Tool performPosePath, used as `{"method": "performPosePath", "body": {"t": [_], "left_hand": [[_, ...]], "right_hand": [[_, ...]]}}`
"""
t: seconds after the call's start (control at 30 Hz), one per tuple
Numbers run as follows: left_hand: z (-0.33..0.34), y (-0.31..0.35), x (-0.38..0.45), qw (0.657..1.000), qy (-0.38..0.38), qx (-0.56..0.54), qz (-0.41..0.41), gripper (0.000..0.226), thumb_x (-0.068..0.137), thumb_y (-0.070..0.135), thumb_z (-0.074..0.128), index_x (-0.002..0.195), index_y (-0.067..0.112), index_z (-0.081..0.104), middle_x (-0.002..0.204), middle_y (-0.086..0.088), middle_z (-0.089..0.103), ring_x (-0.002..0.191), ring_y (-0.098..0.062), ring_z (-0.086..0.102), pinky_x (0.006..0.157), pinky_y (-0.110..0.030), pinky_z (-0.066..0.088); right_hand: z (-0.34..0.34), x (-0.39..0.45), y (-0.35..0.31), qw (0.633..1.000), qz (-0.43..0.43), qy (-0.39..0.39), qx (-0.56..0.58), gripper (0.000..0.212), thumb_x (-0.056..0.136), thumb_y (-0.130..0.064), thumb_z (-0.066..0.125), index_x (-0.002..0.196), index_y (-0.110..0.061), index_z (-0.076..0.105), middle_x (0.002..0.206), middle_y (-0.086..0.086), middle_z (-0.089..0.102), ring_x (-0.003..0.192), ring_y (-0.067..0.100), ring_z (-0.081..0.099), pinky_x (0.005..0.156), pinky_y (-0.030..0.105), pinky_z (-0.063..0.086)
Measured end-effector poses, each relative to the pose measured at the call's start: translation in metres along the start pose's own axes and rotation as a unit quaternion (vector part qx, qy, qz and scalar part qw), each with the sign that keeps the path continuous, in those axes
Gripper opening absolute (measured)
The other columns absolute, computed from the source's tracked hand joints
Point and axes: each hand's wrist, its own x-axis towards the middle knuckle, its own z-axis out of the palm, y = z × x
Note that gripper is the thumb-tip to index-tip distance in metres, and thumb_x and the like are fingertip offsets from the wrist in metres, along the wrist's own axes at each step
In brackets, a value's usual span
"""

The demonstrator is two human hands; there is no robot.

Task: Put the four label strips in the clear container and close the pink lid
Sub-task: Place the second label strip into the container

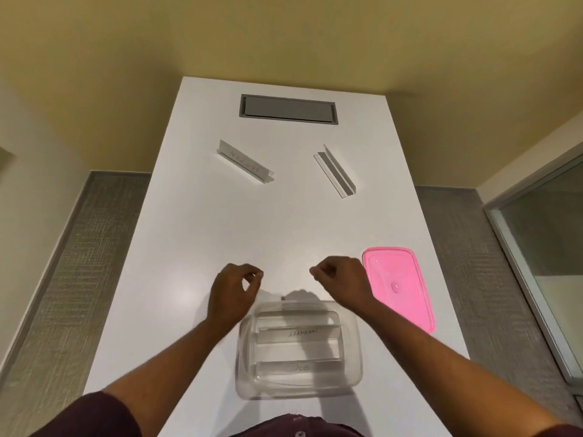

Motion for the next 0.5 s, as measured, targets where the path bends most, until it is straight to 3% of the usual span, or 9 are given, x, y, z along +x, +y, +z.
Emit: {"method": "performPosePath", "body": {"t": [0.2,0.33,0.5], "left_hand": [[-0.022,-0.028,0.087,0.991,0.05,-0.054,-0.111,0.007,0.088,0.02,0.068,0.085,0.019,0.074,0.071,0.001,0.074,0.075,-0.02,0.072,0.081,-0.042,0.057],[-0.034,-0.047,0.158,0.987,0.06,-0.042,-0.143,0.009,0.087,0.019,0.064,0.083,0.02,0.073,0.073,0.002,0.075,0.077,-0.016,0.073,0.077,-0.033,0.056],[-0.033,-0.068,0.254,0.98,0.054,-0.055,-0.182,0.017,0.088,0.02,0.063,0.098,0.012,0.075,0.097,-0.005,0.077,0.094,-0.021,0.071,0.092,-0.034,0.054]], "right_hand": [[-0.008,0.091,-0.018,0.99,0.062,-0.015,0.126,0.012,0.085,-0.027,0.072,0.079,-0.018,0.079,0.074,-0.004,0.078,0.072,0.01,0.075,0.079,0.035,0.059],[0.002,0.154,-0.033,0.973,0.107,-0.043,0.2,0.011,0.082,-0.021,0.07,0.075,-0.021,0.078,0.078,-0.001,0.079,0.069,0.01,0.072,0.07,0.03,0.057],[0.022,0.232,-0.057,0.947,0.167,-0.075,0.263,0.008,0.078,-0.014,0.069,0.072,-0.009,0.073,0.075,0.011,0.068,0.07,0.023,0.055,0.065,0.038,0.045]]}}
